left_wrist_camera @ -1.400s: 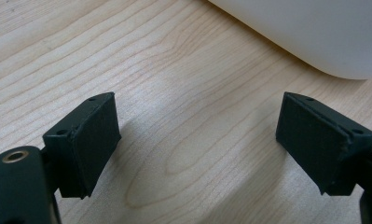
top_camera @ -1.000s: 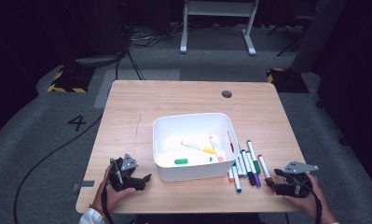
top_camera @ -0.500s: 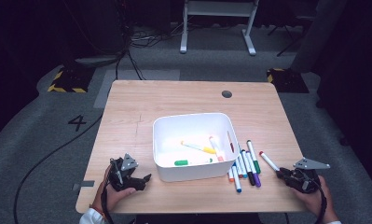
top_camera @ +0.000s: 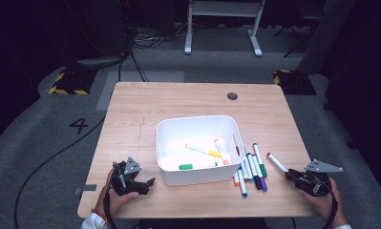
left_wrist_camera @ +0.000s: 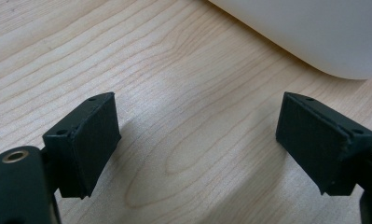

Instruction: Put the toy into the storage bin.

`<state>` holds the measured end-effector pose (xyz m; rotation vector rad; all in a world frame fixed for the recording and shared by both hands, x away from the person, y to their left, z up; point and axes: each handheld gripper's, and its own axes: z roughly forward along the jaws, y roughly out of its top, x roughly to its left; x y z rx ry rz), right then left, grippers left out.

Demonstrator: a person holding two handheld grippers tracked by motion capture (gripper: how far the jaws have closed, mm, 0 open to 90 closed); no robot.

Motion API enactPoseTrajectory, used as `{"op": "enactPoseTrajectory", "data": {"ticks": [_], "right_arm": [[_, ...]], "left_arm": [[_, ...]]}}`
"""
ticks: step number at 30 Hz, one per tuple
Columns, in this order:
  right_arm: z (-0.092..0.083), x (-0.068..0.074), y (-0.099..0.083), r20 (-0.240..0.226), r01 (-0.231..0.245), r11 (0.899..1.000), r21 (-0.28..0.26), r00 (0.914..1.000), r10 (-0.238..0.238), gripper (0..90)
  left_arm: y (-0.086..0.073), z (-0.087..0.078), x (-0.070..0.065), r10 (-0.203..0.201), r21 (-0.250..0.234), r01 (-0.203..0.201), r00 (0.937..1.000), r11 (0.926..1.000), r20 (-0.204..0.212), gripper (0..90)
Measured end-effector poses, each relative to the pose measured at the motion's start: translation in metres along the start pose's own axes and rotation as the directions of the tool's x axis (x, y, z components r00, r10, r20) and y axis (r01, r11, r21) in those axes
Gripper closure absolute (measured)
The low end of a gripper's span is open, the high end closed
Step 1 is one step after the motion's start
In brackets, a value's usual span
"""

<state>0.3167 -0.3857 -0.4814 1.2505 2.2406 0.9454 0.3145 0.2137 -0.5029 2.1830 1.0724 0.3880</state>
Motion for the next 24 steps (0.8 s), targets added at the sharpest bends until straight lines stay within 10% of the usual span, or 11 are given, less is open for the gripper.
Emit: {"op": "enactPoseTrajectory", "data": {"ticks": [24], "right_arm": [[-0.035,0.007,0.054,-0.058,0.07,0.978,-0.195,0.9949,-0.083,73.9]], "left_arm": [[0.0,0.0,0.0,-0.003,0.0,0.003,1.0,1.0,0.001,13.6]]}}
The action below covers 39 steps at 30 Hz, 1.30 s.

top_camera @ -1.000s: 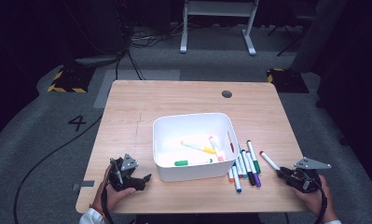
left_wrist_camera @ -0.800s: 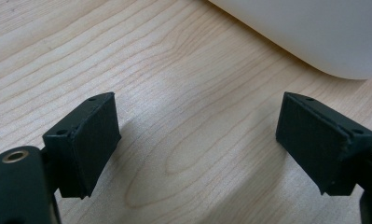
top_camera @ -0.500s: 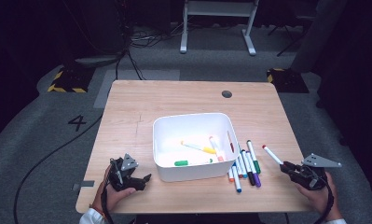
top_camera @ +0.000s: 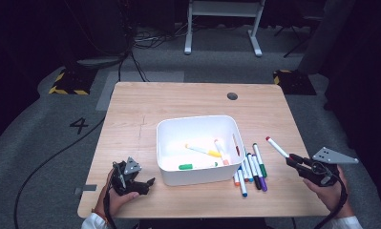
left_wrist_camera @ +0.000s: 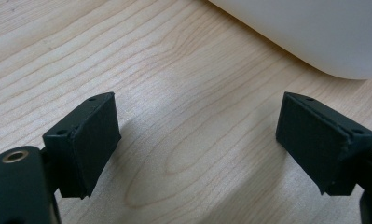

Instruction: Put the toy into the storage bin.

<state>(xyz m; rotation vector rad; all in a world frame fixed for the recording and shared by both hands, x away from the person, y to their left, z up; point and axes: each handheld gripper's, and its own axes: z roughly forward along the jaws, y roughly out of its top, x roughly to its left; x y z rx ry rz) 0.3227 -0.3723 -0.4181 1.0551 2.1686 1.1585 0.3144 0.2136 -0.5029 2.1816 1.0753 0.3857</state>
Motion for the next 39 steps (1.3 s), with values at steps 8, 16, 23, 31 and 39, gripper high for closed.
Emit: {"op": "enactPoseTrajectory", "data": {"ticks": [8,16,23,31,39], "right_arm": [[0.007,0.019,0.054,-0.095,0.099,0.993,-0.068,0.9898,-0.106,73.9],[0.029,0.042,0.106,-0.194,0.195,0.976,-0.098,0.9582,-0.21,73.9],[0.056,0.07,0.133,-0.291,0.257,0.962,-0.09,0.9173,-0.272,73.9],[0.094,0.103,0.149,-0.397,0.378,0.925,-0.042,0.8432,-0.363,73.9],[0.121,0.124,0.156,-0.496,0.484,0.875,0.026,0.7658,-0.409,73.9]], "left_arm": [[0.0,0.0,0.0,0.001,0.001,-0.001,1.0,1.0,0.006,13.6],[0.0,0.0,0.0,0.0,0.0,0.0,1.0,1.0,0.0,13.5],[0.0,0.0,0.0,0.004,0.001,-0.004,1.0,1.0,0.004,13.5],[0.0,0.0,0.001,0.005,0.0,-0.005,1.0,1.0,0.004,13.5],[0.0,0.0,0.001,0.006,0.0,-0.006,1.0,1.0,0.004,13.5]]}}
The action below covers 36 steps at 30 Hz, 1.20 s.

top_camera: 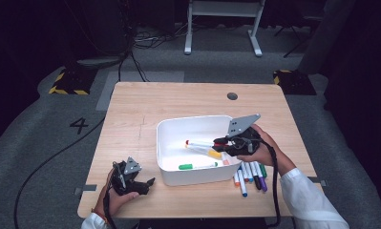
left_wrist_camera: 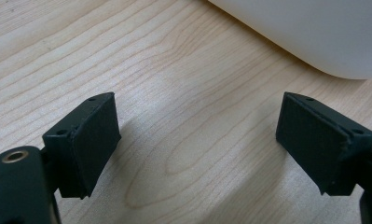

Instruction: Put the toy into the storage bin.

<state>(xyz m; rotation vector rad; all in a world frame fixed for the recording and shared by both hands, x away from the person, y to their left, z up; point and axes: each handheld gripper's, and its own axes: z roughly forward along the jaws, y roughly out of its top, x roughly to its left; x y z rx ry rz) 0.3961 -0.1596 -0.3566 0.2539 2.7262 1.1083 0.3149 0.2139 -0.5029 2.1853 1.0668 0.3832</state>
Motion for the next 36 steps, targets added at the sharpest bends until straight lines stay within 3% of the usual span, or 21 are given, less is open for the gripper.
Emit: {"op": "enactPoseTrajectory", "data": {"ticks": [9,20,21,28,32,34,36], "right_arm": [[0.018,0.006,0.004,-0.111,0.067,0.99,0.12,0.9924,-0.054,73.8],[0.021,0.009,-0.003,-0.166,0.059,0.986,0.157,0.9855,-0.033,72.9],[0.021,0.009,-0.003,-0.161,0.056,0.985,0.163,0.9864,-0.03,67.9],[0.014,0.006,-0.003,-0.082,0.023,0.991,0.135,0.9966,-0.012,61.3],[-0.003,0.003,-0.005,0.012,-0.002,0.998,0.069,0.9999,0.001,55.8],[-0.013,0.002,-0.007,0.074,-0.038,0.998,0.047,0.9966,0.035,53.8],[-0.024,0.002,-0.011,0.108,-0.061,0.998,0.011,0.9923,0.06,51.5]], "left_arm": [[0.0,0.0,0.0,0.0,0.0,0.0,1.0,1.0,0.0,13.6],[0.0,0.0,0.0,0.0,0.0,0.0,1.0,1.0,0.0,13.5],[0.0,0.0,0.0,0.0,0.0,0.0,1.0,1.0,0.0,13.5],[0.0,0.0,0.0,0.003,0.0,-0.003,1.0,1.0,-0.001,13.6],[0.0,0.0,0.0,0.002,0.0,-0.002,1.0,1.0,-0.001,13.6],[0.0,0.0,0.0,-0.001,0.0,0.001,1.0,1.0,-0.002,13.6],[0.0,0.0,0.0,-0.003,0.001,0.003,1.0,1.0,0.004,13.6]]}}
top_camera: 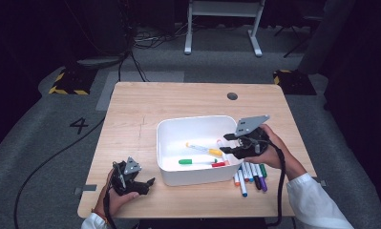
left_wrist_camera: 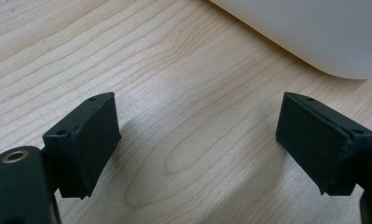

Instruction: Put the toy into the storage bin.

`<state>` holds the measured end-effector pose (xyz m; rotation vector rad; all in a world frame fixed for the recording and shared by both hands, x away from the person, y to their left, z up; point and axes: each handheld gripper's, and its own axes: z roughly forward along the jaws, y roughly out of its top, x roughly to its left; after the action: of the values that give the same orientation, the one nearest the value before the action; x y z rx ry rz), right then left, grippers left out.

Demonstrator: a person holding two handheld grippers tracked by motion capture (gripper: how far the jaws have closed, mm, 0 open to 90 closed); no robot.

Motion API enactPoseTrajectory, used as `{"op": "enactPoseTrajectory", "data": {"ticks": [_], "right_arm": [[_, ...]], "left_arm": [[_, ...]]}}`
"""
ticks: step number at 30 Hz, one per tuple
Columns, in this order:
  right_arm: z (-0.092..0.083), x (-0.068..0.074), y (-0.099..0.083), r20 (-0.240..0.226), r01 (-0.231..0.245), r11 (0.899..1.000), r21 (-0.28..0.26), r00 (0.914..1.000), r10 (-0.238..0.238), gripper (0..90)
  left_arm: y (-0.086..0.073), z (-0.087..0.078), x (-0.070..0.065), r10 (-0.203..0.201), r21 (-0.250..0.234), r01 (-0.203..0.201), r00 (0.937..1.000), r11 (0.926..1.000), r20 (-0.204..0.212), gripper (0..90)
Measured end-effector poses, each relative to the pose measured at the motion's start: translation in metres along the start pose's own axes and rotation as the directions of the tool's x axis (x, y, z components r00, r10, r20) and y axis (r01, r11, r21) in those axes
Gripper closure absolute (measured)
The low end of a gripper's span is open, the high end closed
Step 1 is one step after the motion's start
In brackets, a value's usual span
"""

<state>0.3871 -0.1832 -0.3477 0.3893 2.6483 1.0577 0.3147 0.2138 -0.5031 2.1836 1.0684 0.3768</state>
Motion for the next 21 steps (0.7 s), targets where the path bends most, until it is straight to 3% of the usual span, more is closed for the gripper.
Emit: {"op": "enactPoseTrajectory", "data": {"ticks": [4,7,10,13,16,21], "right_arm": [[-0.02,-0.004,-0.011,0.084,-0.032,0.999,-0.034,0.9958,0.034,46.3],[-0.032,-0.006,-0.024,0.14,-0.072,0.995,-0.071,0.9868,0.081,39.8],[-0.047,-0.006,-0.042,0.2,-0.135,0.983,-0.121,0.967,0.158,35.8],[-0.058,-0.005,-0.057,0.263,-0.146,0.982,-0.122,0.9489,0.174,33.8],[-0.068,-0.002,-0.077,0.283,-0.177,0.973,-0.147,0.9351,0.213,32.4],[-0.066,0.002,-0.107,0.311,-0.224,0.964,-0.143,0.9146,0.259,31.6]], "left_arm": [[0.0,0.0,0.0,0.0,0.0,0.0,1.0,1.0,0.0,13.5],[0.0,0.0,0.0,0.0,0.0,0.0,1.0,1.0,0.0,13.6],[0.0,0.0,0.0,0.001,0.0,-0.001,1.0,1.0,0.0,13.6],[0.0,0.0,0.0,-0.002,-0.001,0.002,1.0,1.0,-0.009,13.6],[0.0,0.0,0.0,-0.002,-0.001,0.002,1.0,1.0,-0.009,13.6],[0.0,0.0,0.0,-0.002,-0.001,0.002,1.0,1.0,-0.009,13.5]]}}
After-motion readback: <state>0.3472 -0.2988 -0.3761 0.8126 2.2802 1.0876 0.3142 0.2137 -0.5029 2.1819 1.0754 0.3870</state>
